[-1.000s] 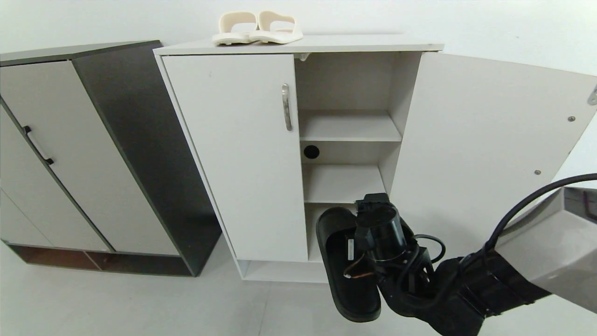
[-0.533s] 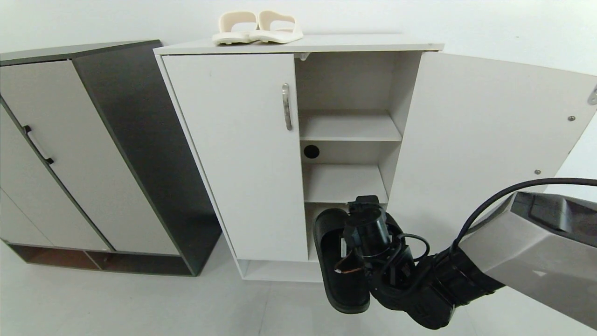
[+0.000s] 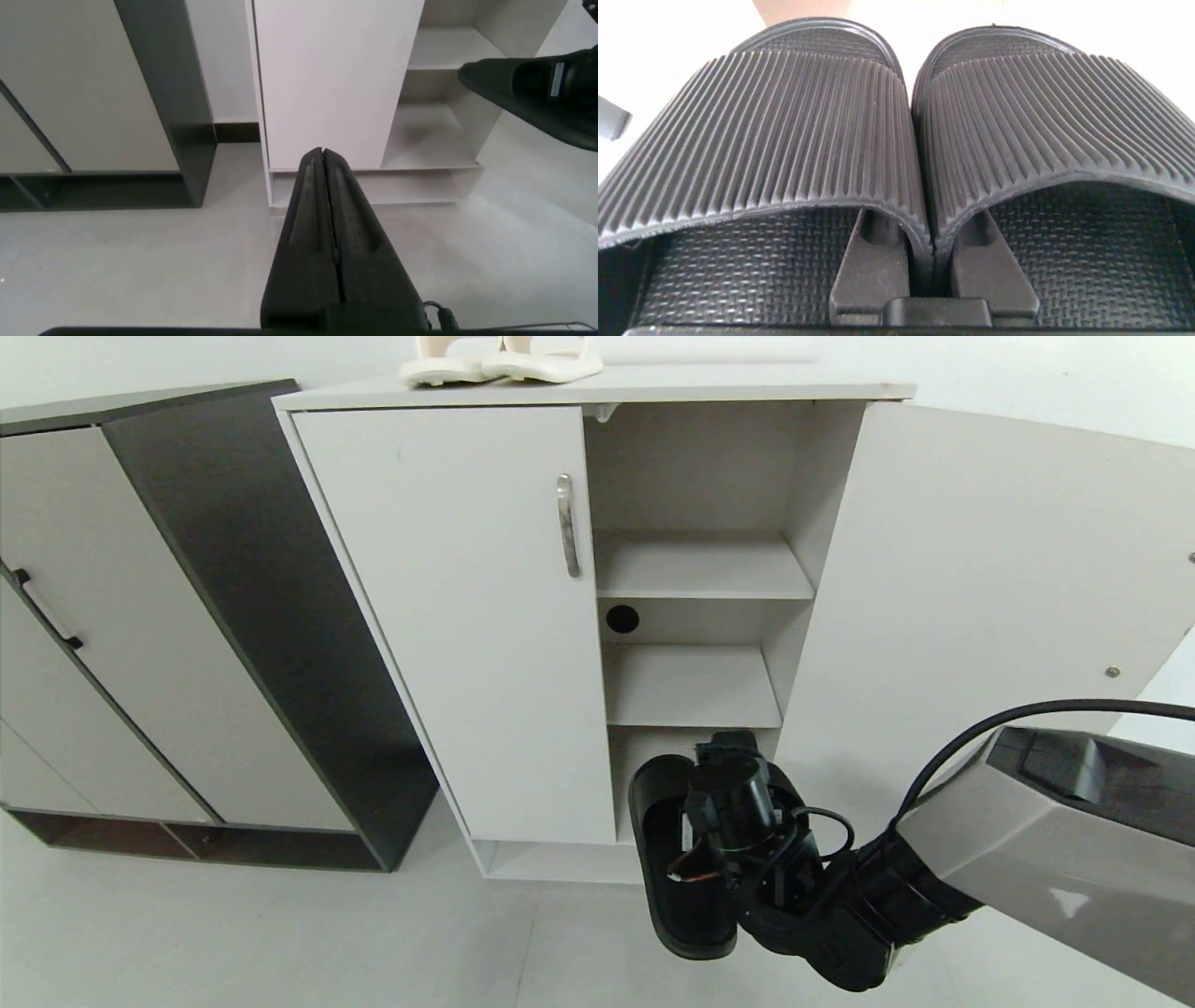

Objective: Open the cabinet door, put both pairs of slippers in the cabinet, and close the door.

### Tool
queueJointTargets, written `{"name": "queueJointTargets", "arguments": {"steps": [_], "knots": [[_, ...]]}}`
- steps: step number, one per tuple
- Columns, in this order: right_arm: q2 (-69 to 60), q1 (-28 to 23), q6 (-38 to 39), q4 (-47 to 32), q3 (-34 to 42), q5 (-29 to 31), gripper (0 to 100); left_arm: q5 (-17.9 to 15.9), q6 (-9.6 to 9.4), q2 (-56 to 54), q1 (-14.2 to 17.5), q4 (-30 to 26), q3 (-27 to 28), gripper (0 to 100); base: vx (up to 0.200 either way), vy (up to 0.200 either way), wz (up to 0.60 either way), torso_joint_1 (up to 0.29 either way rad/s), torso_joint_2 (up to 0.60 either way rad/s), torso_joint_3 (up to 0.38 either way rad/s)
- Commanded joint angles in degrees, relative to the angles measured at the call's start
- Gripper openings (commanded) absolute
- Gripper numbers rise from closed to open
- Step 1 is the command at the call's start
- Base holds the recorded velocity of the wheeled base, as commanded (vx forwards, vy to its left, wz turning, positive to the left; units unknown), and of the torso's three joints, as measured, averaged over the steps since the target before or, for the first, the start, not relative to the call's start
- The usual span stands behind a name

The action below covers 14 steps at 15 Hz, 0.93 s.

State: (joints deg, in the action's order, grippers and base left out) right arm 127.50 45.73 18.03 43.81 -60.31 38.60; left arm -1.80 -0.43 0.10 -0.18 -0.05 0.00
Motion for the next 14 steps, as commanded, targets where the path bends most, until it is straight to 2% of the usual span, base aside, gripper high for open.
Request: {"name": "queueJointTargets", "arguments": {"steps": [1, 6, 8, 12, 13, 14], "knots": [[0.12, 0.15, -0.1, 0.66, 0.01, -0.01, 0, -0.04, -0.01, 0.08, 0.01, -0.04, 0.0, 0, 0.0, 0.0, 0.0, 0.002, 0.01, -0.183], [0.12, 0.15, -0.98, 4.26, 0.37, 0.78, 0, -0.04, -0.01, 0.08, 0.01, -0.04, 0.0, 0, 0.0, 0.0, 0.0, 0.003, 0.0, -0.203], [-0.06, 0.15, -3.62, 6.64, 1.07, 1.22, 0, -0.04, -0.1, 0.08, 0.01, -0.04, 0.0, 0, 0.0, 0.0, 0.0, 0.0, 0.0, -0.19], [-0.15, 0.24, -12.58, 21.75, 4.94, 2.01, 0, -0.04, -0.1, 0.08, 0.01, -0.04, 0.0, 0, 0.0, 0.0, 0.0, 0.002, 0.0, -0.199], [-0.15, 0.24, -16.71, 28.87, 5.64, 2.8, 0, -0.04, -0.1, 0.08, 0.01, -0.04, 0.0, 0, 0.0, 0.0, 0.0, -0.002, 0.0, -0.207], [-0.32, 0.24, -17.33, 30.28, 5.73, 3.33, 0, -0.04, -0.1, 0.08, 0.01, -0.04, 0.0, 0, 0.0, 0.0, 0.0, 0.007, 0.0, -0.203]]}}
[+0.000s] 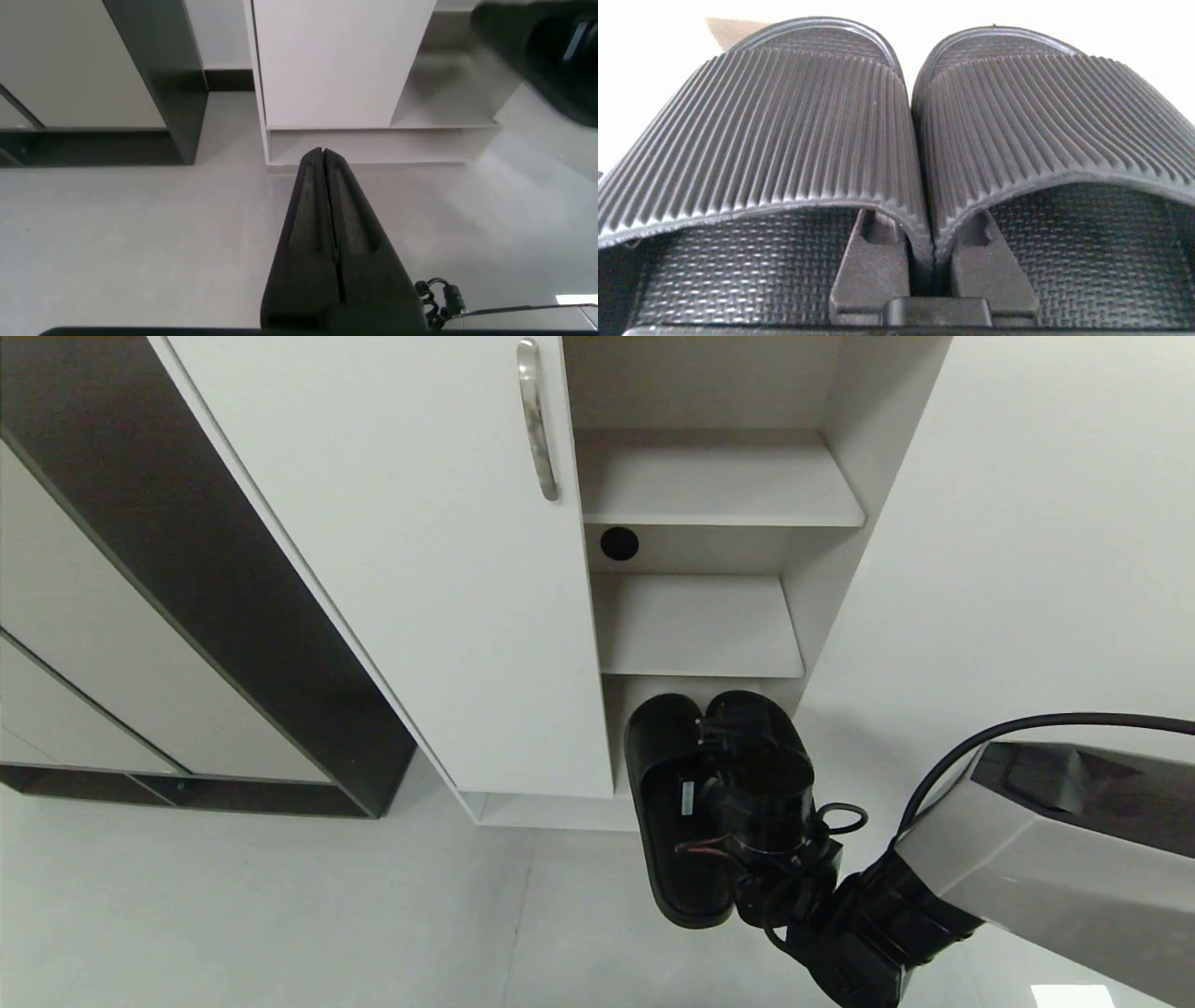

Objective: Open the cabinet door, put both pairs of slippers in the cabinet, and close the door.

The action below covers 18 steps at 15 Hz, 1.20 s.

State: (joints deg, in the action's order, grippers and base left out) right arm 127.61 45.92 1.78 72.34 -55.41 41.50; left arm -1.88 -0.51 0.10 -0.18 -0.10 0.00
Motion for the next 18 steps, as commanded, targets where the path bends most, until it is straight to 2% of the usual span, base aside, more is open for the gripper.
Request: {"name": "queueJointTargets", "arguments": {"steps": [1, 10, 12, 15, 18], "knots": [[-0.61, -0.04, -1.16, 1.75, 0.83, 0.43, 0, 0.03, -0.02, 0.08, 0.01, 0.01, 0.0, 0, 0.0, 0.0, 0.0, 0.007, 0.0, -0.203], [-2.63, -0.48, -4.5, 1.75, 0.65, 0.43, 0, 0.03, -0.02, 0.08, 0.01, 0.01, 0.0, 0, 0.0, 0.0, 0.0, 0.0, 0.0, -0.031], [-2.98, -0.48, -6.44, -0.09, -2.69, 0.34, 0, 0.03, -0.02, 0.08, 0.01, 0.01, 0.0, 0, 0.0, 0.0, 0.0, 0.0, 0.0, 0.0], [-2.54, -0.57, -6.09, -1.32, -3.04, 0.25, 0, 0.03, -0.1, 0.08, 0.01, 0.01, 0.0, 0, 0.0, 0.0, 0.0, 0.0, 0.0, 0.0], [-2.45, -0.83, -5.91, -1.06, -2.6, 0.25, 0, 0.03, -0.19, 0.08, 0.01, 0.01, 0.0, 0, 0.2, 0.0, 0.0, -0.001, 0.0, 0.002]]}}
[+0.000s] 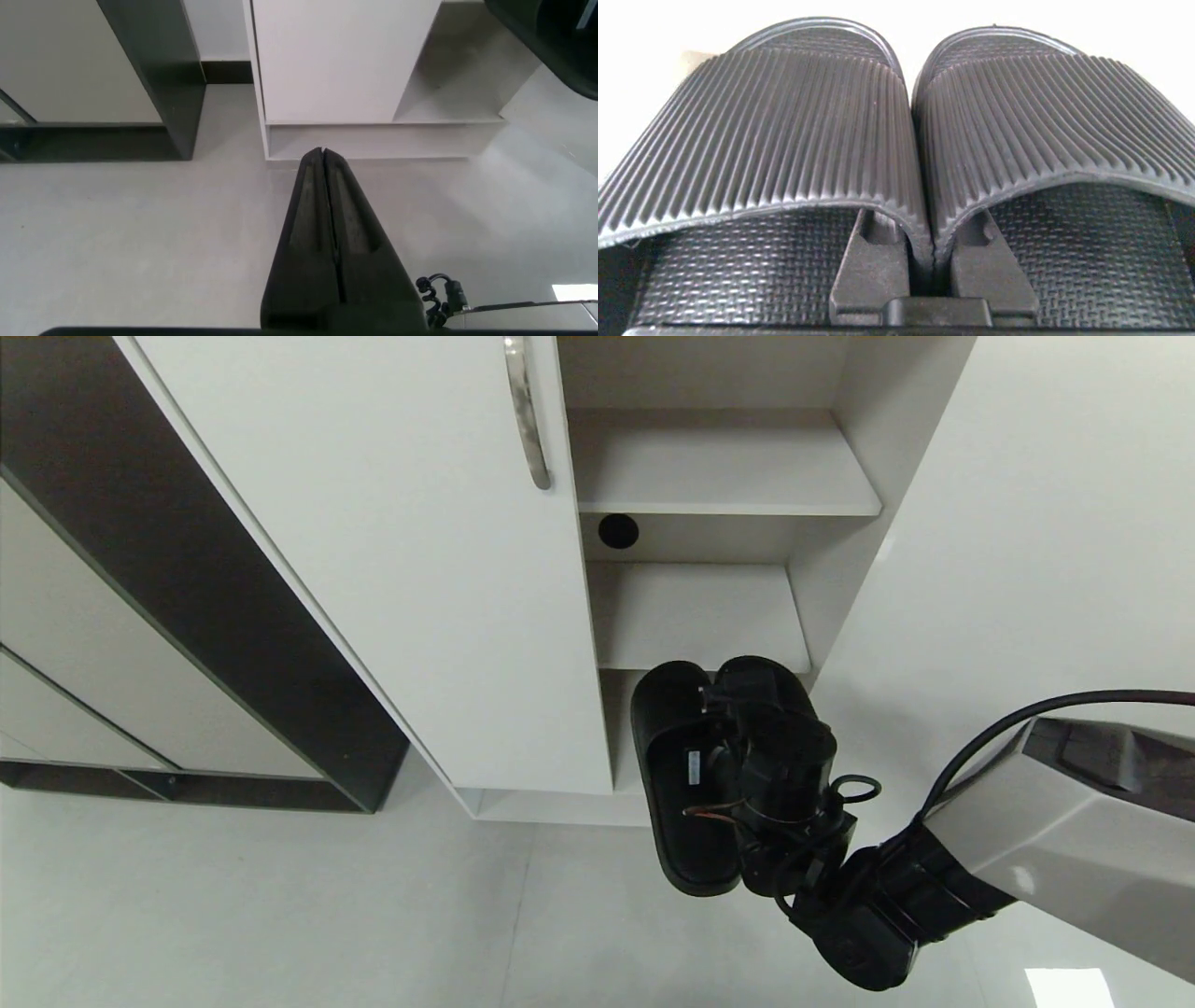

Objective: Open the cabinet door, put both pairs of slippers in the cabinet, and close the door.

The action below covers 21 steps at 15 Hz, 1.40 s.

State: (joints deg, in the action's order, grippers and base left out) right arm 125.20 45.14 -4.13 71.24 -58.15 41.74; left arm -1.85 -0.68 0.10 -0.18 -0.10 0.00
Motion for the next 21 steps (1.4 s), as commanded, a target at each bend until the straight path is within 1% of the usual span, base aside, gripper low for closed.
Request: {"name": "queueJointTargets", "arguments": {"steps": [1, 6, 9, 11, 13, 14, 15, 16, 18, 21], "knots": [[-0.04, -0.05, 0.0, 0.04, 0.4, 0.01, 0, 0.01, -0.02, 0.08, 0.01, 0.01, 0.0, 0, 0.2, 0.0, 0.0, -0.002, 0.0, 0.002], [0.05, -0.32, 0.0, 0.04, 0.4, -0.26, 0, 0.01, -0.02, 0.08, 0.01, 0.01, 0.0, 0, 0.2, 0.0, 0.0, 0.001, 0.0, 0.003], [1.63, -0.58, 0.27, 1.88, 0.14, -0.43, 0, 0.01, -0.28, 0.08, 0.01, 0.1, 0.0, 0, 0.0, 0.0, 0.0, 0.0, 0.0, 0.0], [3.65, -1.64, 0.27, 1.62, -0.91, -0.78, 0, 0.01, -0.28, 0.08, 0.01, 0.1, 0.0, 0, 0.0, 0.0, 0.0, 0.0, 0.0, 0.0], [6.11, -2.87, 0.27, 0.48, -5.48, -1.05, 0, 0.01, -0.28, 0.08, 0.01, 0.01, 0.0, 0, 0.0, 0.0, 0.0, 0.0, 0.0, 0.0], [7.61, -3.66, 0.27, -1.63, -9.09, -0.96, 0, 0.01, -0.28, 0.08, 0.01, 0.1, 0.0, 0, 0.0, 0.0, 0.0, 0.0, 0.0, 0.0], [8.13, -4.01, 0.27, -2.6, -10.58, -1.05, 0, 0.01, -0.28, 0.08, 0.01, 0.1, 0.0, 0, 0.0, 0.0, 0.0, 0.0, 0.0, 0.0], [10.07, -5.15, 0.27, -5.41, -15.77, -1.05, 0, 0.01, -0.28, 0.08, 0.01, 0.01, 0.0, 0, 0.0, 0.0, 0.0, 0.0, 0.0, 0.0], [11.3, -5.94, 0.27, -8.58, -20.34, -1.05, 0, 0.01, -0.28, 0.08, 0.01, 0.01, 0.0, 0, 0.0, 0.0, 0.0, 0.0, 0.0, 0.0], [14.55, -8.32, 0.27, -14.99, -29.92, -0.96, 0, 0.01, -0.2, 0.08, 0.01, 0.1, 0.0, 0, 0.0, 0.0, 0.0, 0.0, 0.0, 0.0]]}}
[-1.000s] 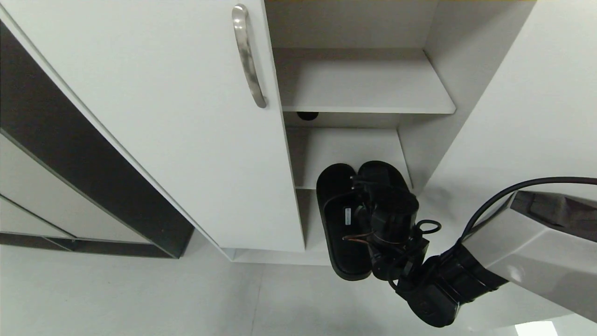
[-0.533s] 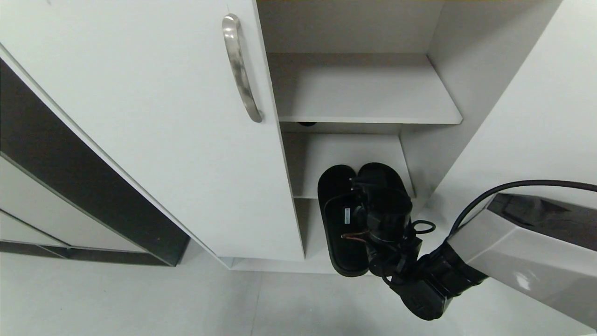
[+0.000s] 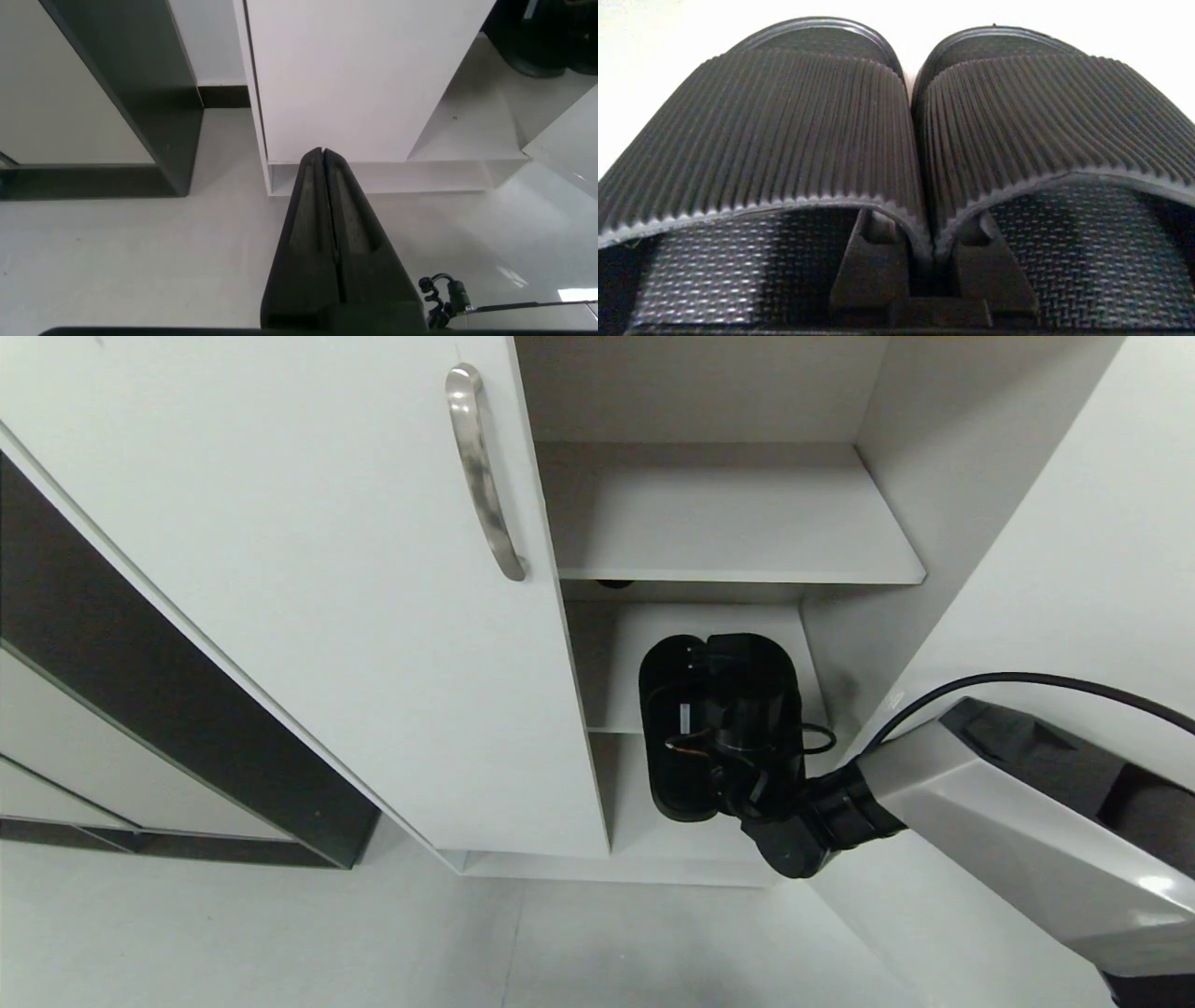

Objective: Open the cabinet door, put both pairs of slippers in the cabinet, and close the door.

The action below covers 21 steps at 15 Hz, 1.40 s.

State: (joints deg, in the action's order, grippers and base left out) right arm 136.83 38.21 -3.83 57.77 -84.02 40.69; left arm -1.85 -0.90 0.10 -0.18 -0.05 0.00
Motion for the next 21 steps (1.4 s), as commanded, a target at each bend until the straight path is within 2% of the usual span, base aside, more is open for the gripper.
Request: {"name": "queueJointTargets", "arguments": {"steps": [1, 9, 21], "knots": [[4.24, -2.17, -0.04, -2.93, -7.3, 0.0, 0, 0.1, 0.02, 0.08, 0.01, -0.04, 0.0, 0, 0.0, 0.0, 0.0, 0.0, 0.0, 0.0], [5.12, -3.14, -0.22, -14.0, -22.42, 0.0, 0, 0.27, 0.2, 0.08, 0.01, -0.04, 0.0, 0, 0.0, 0.0, 0.0, 0.0, 0.0, 0.0], [6.61, -4.54, -0.22, -16.99, -23.91, -0.44, 0, 0.36, 0.11, 0.08, 0.01, -0.04, 0.0, 0, 0.0, 0.0, 0.0, 0.0, 0.0, 0.0]]}}
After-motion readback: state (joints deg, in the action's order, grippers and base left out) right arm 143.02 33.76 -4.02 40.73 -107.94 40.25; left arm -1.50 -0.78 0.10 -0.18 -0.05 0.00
